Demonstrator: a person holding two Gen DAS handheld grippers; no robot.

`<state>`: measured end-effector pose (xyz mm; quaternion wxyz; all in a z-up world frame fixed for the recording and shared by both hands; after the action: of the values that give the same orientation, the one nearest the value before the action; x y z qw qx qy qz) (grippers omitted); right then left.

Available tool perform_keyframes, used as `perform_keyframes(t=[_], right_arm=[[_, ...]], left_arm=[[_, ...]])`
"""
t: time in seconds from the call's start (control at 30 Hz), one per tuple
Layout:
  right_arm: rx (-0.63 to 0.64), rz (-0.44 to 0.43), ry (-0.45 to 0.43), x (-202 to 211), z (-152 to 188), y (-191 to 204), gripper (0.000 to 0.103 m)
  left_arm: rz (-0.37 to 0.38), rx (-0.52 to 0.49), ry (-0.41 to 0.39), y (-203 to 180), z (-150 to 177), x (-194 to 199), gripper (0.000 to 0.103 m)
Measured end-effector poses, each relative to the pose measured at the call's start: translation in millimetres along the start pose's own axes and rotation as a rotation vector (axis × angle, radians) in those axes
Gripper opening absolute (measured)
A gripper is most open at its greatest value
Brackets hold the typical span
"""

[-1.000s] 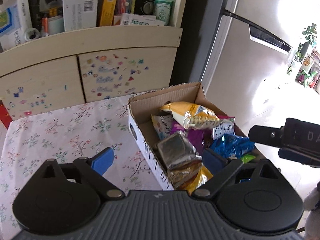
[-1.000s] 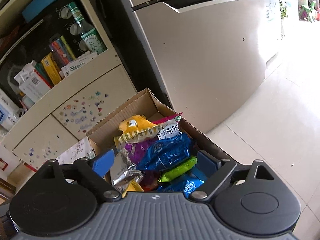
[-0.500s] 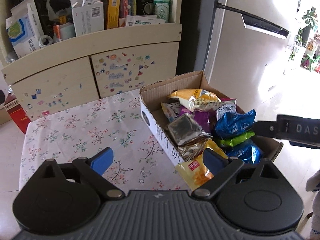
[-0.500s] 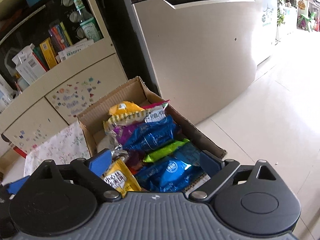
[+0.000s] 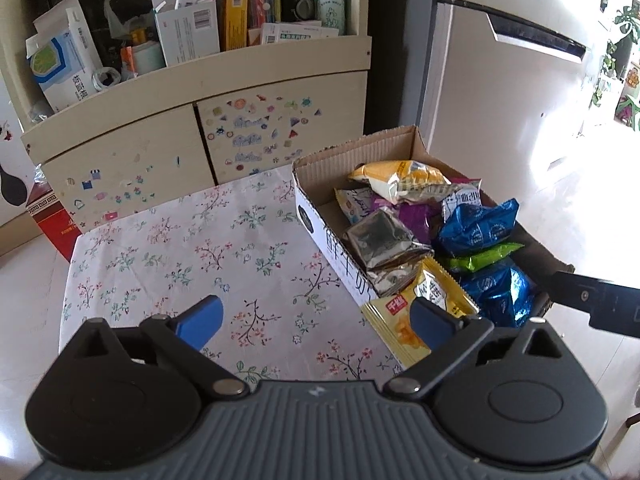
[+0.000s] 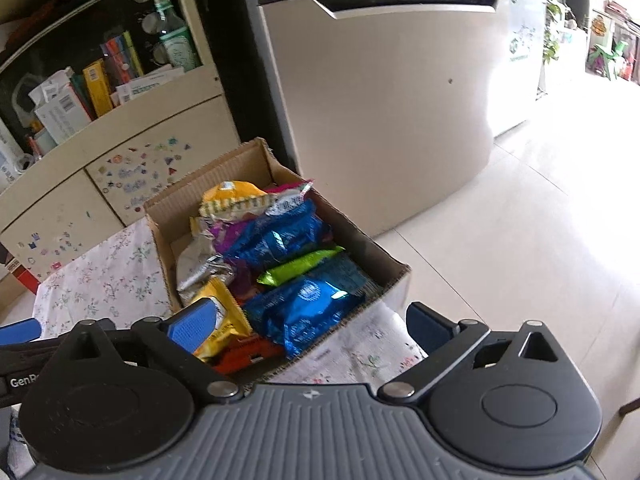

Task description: Organize snacks

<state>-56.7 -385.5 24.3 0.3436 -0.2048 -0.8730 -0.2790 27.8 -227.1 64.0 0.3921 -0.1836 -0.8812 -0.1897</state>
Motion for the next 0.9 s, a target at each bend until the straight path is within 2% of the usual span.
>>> perform_keyframes(t=[0.23,0.43,0.9], right_arm=[[0.005,0.059,0.015,-7,0,-3,0.103],[0.072,0.089,0.026,-16,-1,10,0.103],[0.084,0.092,0.044,-28,-6,22,0.103]], left_arm=[[-0.015,-0.011,0.020,-9,-6,-5,0.100],[-0.037,-0.029,0.042,-13,-13,-12,0.101],[-0.062,-0.030,0.090,-15,-20,-33,0.102]])
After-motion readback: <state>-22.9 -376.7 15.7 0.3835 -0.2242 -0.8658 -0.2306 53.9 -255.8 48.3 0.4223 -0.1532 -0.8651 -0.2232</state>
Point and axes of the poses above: each gripper's, at about its wrist camera, not at the fingertips, and x roughly against the way its jaws point, y to its left, z to its underside, the point moved 1 cm from there along -x, roughly the way its jaws point, and after that the axes turned 13 degrees about -x, right-handed, at the moved point
